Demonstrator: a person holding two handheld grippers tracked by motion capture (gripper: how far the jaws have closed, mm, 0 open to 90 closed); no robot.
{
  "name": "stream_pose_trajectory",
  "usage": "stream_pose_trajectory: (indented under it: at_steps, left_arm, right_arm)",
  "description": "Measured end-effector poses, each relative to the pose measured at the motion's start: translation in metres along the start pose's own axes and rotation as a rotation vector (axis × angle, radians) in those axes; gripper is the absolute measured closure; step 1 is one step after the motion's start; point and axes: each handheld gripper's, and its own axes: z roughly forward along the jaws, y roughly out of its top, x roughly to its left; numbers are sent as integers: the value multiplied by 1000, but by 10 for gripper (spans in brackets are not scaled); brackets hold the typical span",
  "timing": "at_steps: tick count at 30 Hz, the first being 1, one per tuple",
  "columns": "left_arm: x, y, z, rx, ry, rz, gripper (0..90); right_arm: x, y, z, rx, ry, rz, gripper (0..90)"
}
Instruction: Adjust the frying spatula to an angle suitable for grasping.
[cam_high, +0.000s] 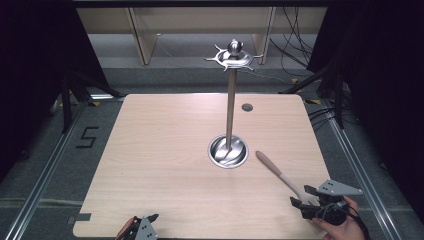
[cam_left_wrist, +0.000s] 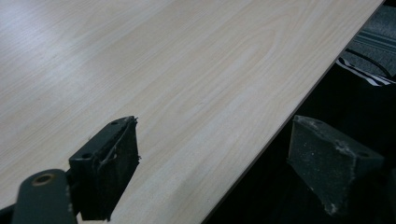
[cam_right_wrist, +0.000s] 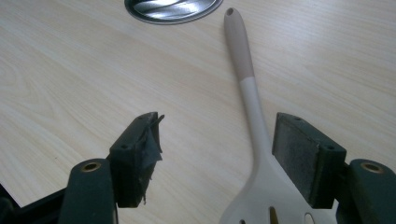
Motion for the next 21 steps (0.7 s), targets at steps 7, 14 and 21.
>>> stream_pose_trajectory:
  at_steps: [7, 14, 21]
  left_arm:
    - [-2, -1, 2, -22, 16, -26, 154]
    - [-1, 0, 2, -20, 21, -14, 153]
    - [-2, 1, 2, -22, 17, -22, 153]
  right_arm:
    - [1, 5, 0, 23, -2, -14, 332]
    - [0, 16, 3, 37, -9, -68, 334]
    - [-2, 33, 10, 59, -40, -86, 340]
